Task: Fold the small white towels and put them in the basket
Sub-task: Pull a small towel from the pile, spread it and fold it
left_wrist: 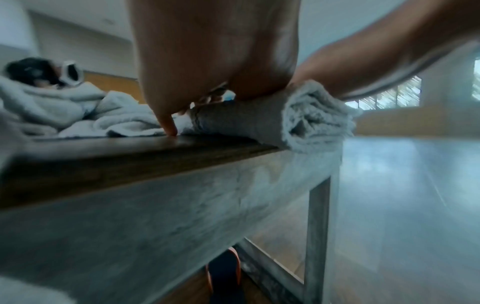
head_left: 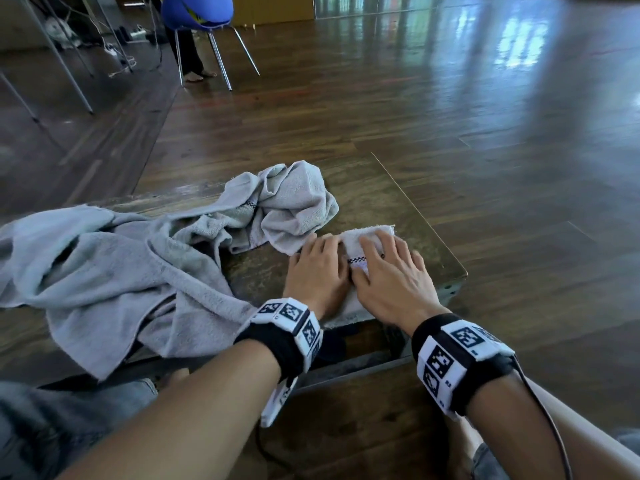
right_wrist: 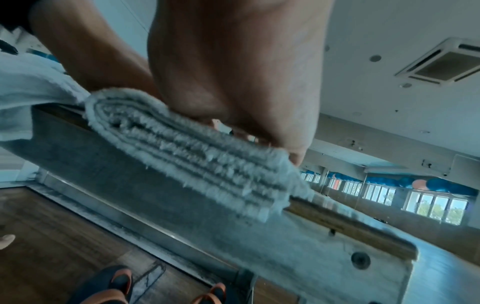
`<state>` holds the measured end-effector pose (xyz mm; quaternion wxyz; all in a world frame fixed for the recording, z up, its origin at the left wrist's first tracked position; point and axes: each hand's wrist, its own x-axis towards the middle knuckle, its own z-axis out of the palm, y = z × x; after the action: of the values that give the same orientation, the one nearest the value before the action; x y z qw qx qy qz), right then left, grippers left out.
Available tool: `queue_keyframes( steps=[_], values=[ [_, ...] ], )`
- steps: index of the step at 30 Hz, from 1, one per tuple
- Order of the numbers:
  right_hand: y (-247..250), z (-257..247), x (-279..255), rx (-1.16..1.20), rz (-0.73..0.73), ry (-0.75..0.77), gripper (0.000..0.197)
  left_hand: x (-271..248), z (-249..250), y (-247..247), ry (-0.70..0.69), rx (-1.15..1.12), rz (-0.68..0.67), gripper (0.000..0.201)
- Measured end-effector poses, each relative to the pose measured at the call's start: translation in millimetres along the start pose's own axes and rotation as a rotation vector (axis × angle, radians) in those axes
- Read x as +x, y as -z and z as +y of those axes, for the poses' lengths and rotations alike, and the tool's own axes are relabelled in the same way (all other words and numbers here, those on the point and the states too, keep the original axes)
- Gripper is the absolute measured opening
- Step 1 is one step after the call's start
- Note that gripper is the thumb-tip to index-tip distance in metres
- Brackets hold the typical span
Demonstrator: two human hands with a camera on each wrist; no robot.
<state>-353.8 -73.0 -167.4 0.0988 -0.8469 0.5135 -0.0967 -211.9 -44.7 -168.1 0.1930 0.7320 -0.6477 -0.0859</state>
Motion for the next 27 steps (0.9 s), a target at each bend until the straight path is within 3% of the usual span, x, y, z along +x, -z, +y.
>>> queue_keyframes(
  steps=[2,5,9,12,18,27],
  values=[
    [-3.4,-1.4,3.0,-0.046,0.036,0.020,0.058,9.1,-0.8,2.5,-0.011,0.057,-0.084,0.046],
    [-9.1,0.5,9.9,0.017,-0.005,0.025,0.062,22.8,5.6,6.8,-0.017,0.163,-0.065,0.039],
    [-15.7,2.9,17.1,0.073,-0.033,-0.013,0.064,21.1,12.2,-11.3,0.123,-0.024,-0.092,0.050],
    [-16.6,2.3,20.4,0.119,-0.052,-0.051,0.063,17.3,1.8,-22.0,0.124,-0.081,-0.075,0.056],
    [-13.9,5.9,23.3,0.148,-0.094,-0.125,0.066,14.3,-11.6,-21.5,0.056,0.015,-0.090,0.058],
    [-12.8,7.0,13.3,0.162,-0.116,-0.206,0.070,9.4,-19.2,-15.2,0.136,0.117,-0.133,0.057]
  ],
)
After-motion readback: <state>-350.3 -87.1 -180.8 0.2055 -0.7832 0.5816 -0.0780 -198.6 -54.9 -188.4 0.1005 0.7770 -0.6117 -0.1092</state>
